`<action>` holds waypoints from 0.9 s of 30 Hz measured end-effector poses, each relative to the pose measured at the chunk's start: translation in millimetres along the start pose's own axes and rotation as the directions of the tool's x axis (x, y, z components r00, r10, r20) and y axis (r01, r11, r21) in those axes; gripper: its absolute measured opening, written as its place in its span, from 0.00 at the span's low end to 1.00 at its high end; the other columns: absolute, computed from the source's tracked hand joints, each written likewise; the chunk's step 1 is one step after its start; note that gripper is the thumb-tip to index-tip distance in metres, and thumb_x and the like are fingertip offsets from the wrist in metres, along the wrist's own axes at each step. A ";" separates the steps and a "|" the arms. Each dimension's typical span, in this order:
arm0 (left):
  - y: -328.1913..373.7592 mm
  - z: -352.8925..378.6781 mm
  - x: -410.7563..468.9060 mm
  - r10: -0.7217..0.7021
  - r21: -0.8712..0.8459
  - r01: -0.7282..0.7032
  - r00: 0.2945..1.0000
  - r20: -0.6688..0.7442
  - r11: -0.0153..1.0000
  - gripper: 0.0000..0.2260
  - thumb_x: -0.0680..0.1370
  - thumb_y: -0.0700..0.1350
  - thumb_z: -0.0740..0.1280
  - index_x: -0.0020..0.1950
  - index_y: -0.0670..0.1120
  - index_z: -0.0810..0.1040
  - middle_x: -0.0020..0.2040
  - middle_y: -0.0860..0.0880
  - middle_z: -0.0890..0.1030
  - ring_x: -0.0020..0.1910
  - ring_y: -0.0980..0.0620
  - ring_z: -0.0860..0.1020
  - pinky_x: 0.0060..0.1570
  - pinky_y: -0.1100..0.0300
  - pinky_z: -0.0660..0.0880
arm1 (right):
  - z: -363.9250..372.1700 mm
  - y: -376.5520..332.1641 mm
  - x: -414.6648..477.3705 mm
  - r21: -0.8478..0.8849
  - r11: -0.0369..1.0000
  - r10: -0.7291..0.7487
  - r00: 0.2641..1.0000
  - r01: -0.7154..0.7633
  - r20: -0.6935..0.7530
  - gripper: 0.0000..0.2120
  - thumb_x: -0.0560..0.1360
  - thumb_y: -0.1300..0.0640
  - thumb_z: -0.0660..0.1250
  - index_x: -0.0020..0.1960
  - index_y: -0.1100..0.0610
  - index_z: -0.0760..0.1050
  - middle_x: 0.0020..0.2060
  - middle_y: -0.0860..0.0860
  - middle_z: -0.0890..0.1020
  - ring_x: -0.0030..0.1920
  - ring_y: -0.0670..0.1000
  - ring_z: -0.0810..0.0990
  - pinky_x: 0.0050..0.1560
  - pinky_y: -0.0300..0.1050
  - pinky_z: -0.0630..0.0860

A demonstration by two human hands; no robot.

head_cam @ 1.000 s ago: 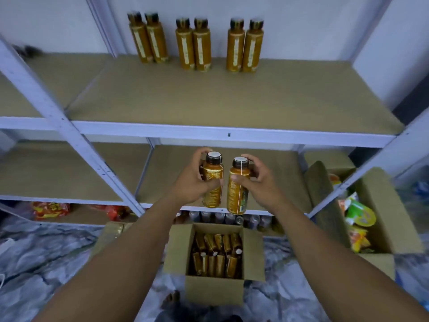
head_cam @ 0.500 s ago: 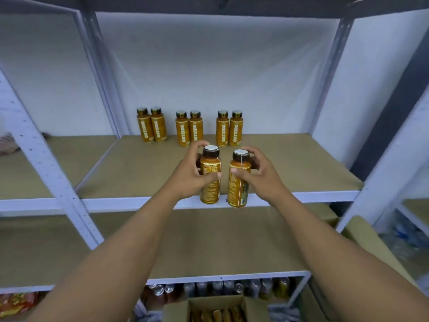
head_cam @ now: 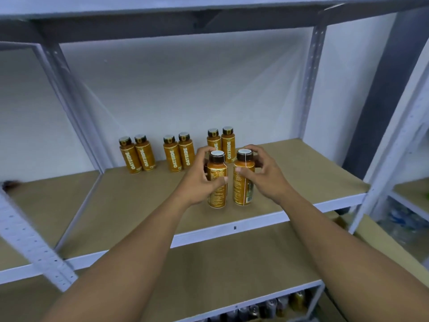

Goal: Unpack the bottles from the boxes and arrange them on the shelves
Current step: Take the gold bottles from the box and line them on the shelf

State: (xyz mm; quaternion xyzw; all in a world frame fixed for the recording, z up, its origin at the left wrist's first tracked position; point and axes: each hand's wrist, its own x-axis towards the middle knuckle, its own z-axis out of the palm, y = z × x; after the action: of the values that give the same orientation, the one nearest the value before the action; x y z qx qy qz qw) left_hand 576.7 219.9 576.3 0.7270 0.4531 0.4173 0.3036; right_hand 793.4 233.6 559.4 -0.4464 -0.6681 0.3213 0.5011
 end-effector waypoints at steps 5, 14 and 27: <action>-8.8 28.2 40.9 -0.046 0.017 0.047 0.999 -0.024 0.999 0.34 0.75 0.44 0.77 0.72 0.61 0.61 0.60 0.61 0.77 0.57 0.66 0.78 0.57 0.62 0.76 | -28.2 29.2 36.7 -0.003 1.000 0.019 1.000 -0.019 0.014 0.29 0.74 0.50 0.77 0.70 0.41 0.69 0.62 0.45 0.79 0.64 0.45 0.76 0.63 0.47 0.76; -10.6 83.8 124.6 -0.137 0.051 0.143 0.986 -0.095 0.988 0.35 0.75 0.45 0.77 0.70 0.65 0.60 0.62 0.59 0.80 0.63 0.57 0.78 0.65 0.48 0.76 | -91.8 79.2 108.6 -0.045 0.998 0.054 0.993 -0.049 0.104 0.28 0.73 0.50 0.77 0.68 0.38 0.69 0.60 0.45 0.81 0.62 0.48 0.78 0.65 0.54 0.77; -22.0 140.0 209.3 -0.217 0.096 0.232 0.965 -0.147 0.968 0.35 0.74 0.41 0.77 0.72 0.59 0.61 0.61 0.58 0.77 0.61 0.54 0.78 0.62 0.51 0.76 | -145.7 135.5 183.7 -0.082 0.994 0.084 0.982 -0.071 0.167 0.28 0.74 0.50 0.76 0.68 0.38 0.67 0.62 0.46 0.81 0.63 0.50 0.78 0.66 0.58 0.76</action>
State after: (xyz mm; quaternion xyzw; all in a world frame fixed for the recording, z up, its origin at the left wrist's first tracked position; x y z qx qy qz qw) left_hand 741.7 410.8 562.3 0.6569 0.5749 0.4022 0.2761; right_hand 951.8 453.2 553.3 -0.4617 -0.7023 0.3520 0.4119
